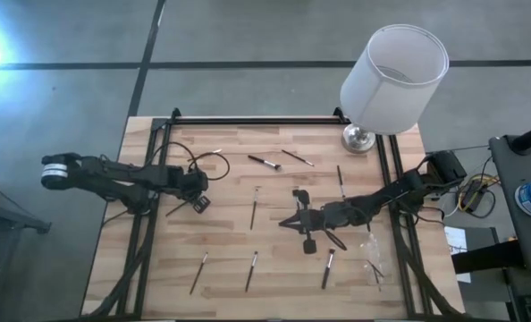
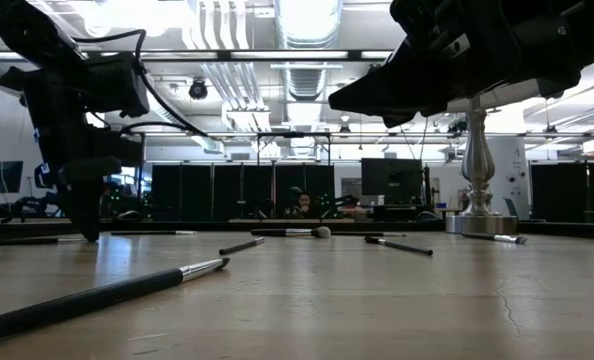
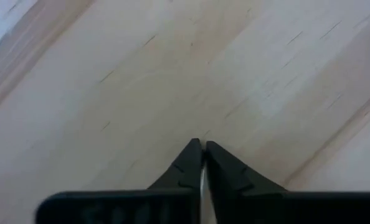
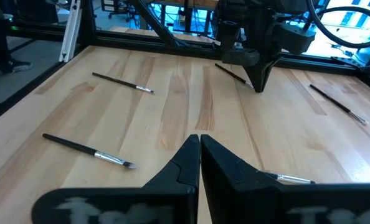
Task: Put items in baskets/containers
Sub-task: Put the foundation brush into the transparent organizer
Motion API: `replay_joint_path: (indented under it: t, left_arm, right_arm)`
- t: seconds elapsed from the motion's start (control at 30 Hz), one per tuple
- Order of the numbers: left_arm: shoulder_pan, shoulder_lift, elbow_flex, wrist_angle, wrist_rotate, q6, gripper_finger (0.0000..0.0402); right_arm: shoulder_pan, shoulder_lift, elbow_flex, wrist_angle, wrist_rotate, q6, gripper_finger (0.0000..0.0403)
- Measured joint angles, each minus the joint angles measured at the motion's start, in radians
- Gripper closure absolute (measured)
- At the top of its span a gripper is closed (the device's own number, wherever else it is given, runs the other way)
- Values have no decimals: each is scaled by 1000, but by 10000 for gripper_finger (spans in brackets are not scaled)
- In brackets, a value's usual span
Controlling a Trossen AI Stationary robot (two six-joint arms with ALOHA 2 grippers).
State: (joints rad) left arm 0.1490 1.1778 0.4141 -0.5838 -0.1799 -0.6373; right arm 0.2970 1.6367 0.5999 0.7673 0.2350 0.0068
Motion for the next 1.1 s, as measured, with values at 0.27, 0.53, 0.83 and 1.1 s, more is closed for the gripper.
replay_joint_path:
  t: [0.27, 0.53, 0.83, 1.1]
  left_arm:
    - [-31, -1, 31, -14, -24, 6, 401]
    - [-151, -59, 56, 109, -109, -20, 401]
    - [-295, -65, -22, 715, -196, 60, 401]
    - [-370, -20, -93, 1268, -196, 221, 401]
  right_arm:
    - [0, 0, 0, 0, 0, 1, 394]
    - [11, 0, -15, 0, 4, -6, 394]
    - [40, 2, -58, 65, 82, 11, 394]
    - [41, 2, -73, 193, 140, 100, 393]
